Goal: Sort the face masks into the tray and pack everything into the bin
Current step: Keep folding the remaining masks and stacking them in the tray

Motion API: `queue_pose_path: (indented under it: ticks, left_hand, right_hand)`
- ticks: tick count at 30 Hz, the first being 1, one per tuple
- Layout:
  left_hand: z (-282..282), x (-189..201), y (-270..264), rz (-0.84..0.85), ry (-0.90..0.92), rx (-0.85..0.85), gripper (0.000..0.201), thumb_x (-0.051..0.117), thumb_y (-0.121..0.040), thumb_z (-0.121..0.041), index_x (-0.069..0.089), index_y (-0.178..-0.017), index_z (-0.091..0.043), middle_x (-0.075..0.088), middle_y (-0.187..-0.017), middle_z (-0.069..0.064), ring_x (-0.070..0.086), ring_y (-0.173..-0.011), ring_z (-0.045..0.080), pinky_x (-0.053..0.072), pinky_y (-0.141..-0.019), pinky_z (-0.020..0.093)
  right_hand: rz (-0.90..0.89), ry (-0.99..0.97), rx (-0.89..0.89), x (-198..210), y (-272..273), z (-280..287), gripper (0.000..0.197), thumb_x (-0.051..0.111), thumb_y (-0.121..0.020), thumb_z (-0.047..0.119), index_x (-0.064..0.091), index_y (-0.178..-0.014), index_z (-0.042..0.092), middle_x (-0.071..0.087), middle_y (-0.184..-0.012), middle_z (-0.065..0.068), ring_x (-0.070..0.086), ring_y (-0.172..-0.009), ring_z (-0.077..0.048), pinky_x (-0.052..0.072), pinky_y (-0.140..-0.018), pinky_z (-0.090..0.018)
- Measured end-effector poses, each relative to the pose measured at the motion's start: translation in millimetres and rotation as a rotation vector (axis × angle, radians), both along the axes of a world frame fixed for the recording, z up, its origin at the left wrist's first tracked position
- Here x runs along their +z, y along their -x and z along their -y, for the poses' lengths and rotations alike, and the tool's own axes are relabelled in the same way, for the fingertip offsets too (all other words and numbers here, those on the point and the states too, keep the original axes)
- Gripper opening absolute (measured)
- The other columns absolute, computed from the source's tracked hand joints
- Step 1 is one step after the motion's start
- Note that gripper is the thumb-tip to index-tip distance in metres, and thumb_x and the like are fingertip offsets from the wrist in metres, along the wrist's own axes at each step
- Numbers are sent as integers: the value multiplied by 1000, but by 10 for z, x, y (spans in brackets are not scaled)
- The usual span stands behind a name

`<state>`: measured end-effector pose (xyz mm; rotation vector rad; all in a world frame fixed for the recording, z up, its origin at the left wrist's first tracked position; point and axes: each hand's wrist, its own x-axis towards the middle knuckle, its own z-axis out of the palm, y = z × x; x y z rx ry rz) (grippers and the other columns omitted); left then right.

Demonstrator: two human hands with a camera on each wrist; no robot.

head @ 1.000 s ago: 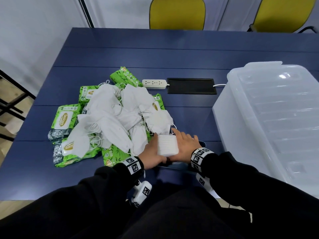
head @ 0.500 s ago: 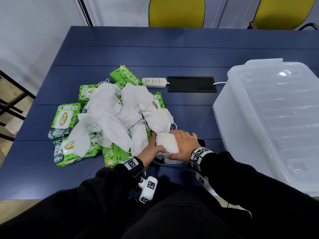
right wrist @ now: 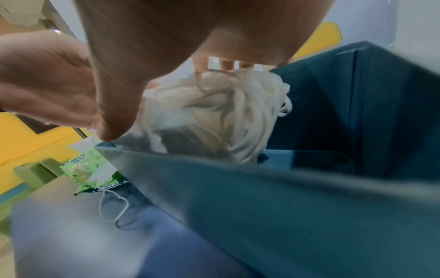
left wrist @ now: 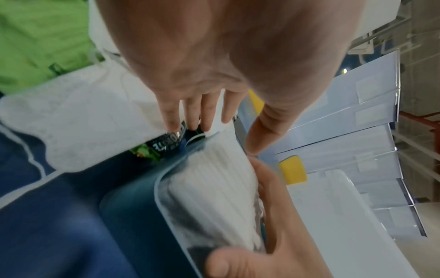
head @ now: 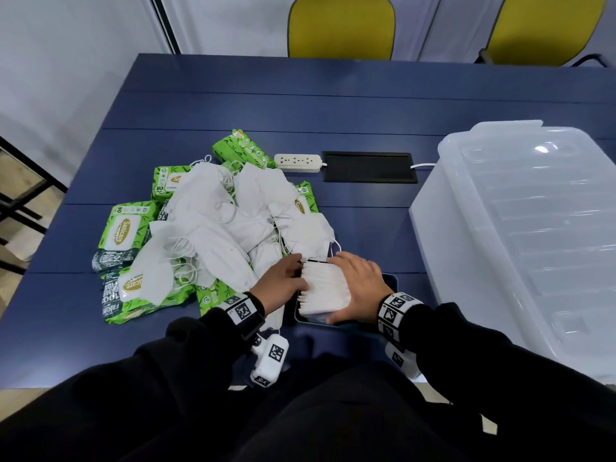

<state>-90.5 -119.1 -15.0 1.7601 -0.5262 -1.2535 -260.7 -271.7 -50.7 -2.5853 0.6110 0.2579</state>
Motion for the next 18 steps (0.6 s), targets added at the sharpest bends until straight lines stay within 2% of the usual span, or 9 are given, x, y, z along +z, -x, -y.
queue_pose_path:
  ticks: [3,5,7,10,12,14,15,16,18]
  left_hand:
    - [-81,13,-210,26,-35,48,60,72,-63,-20,67,-123,-19,70,-121,7,64,-115,20,48,-90,27]
    - [-153,32,-353,21,-35,73,42,74,-73,-18,72,-115,-21,75,-114,10,68,-106,20,49,-84,30]
    - [-230,101,-496,39,-17,121,34,73,-77,-21,74,-111,-19,76,-107,12,71,-95,18,51,-82,33]
    - [-341,163,-712,113,6,212,20,68,-90,-9,74,-108,-15,77,-100,12,72,-83,18,52,-78,35]
    - [-390,182,-828,193,1,246,21,64,-91,-4,74,-106,-13,78,-96,12,70,-78,17,51,-72,32]
    - [-424,201,-936,280,1,248,22,63,-89,-5,75,-102,-17,78,-89,8,71,-77,16,50,-70,30]
    - [-431,208,-987,324,2,241,22,63,-88,-7,76,-100,-20,78,-86,5,71,-77,15,50,-72,30]
    - [-436,219,-1037,366,4,232,22,63,-86,-9,76,-98,-23,78,-84,2,72,-77,14,50,-73,30]
    - [-421,244,-1124,460,5,206,20,65,-84,-13,76,-95,-26,77,-80,-1,72,-80,14,52,-76,31]
  right_hand:
    - [2,-22,5,40,0,-26,124,64,-50,93,22,-153,39,19,-162,6,17,-150,-16,7,-123,-54]
    - [28,-37,1,81,-1,-21,122,60,-50,97,25,-153,40,22,-161,7,19,-149,-15,8,-123,-54]
    - [71,-65,-19,128,-12,0,116,52,-52,101,31,-150,41,29,-157,10,24,-147,-14,12,-122,-53]
    - [161,-111,-101,202,-68,51,92,43,-67,98,45,-139,42,46,-146,15,40,-137,-10,25,-118,-48]
    - [235,-205,-243,294,-141,107,65,55,-77,85,59,-124,39,59,-128,17,54,-122,-7,39,-109,-41]
    - [293,-360,-412,377,-261,193,28,73,-85,54,69,-104,33,69,-109,14,65,-104,-8,51,-97,-34]
    - [324,-432,-490,434,-337,243,13,76,-87,38,71,-96,30,73,-100,10,68,-94,-9,55,-91,-33]
    - [365,-509,-565,510,-422,287,4,76,-89,26,72,-90,27,75,-91,6,70,-83,-11,57,-84,-34]
    - [431,-683,-721,697,-613,348,5,71,-92,17,72,-87,20,75,-81,0,67,-66,-10,54,-70,-29]
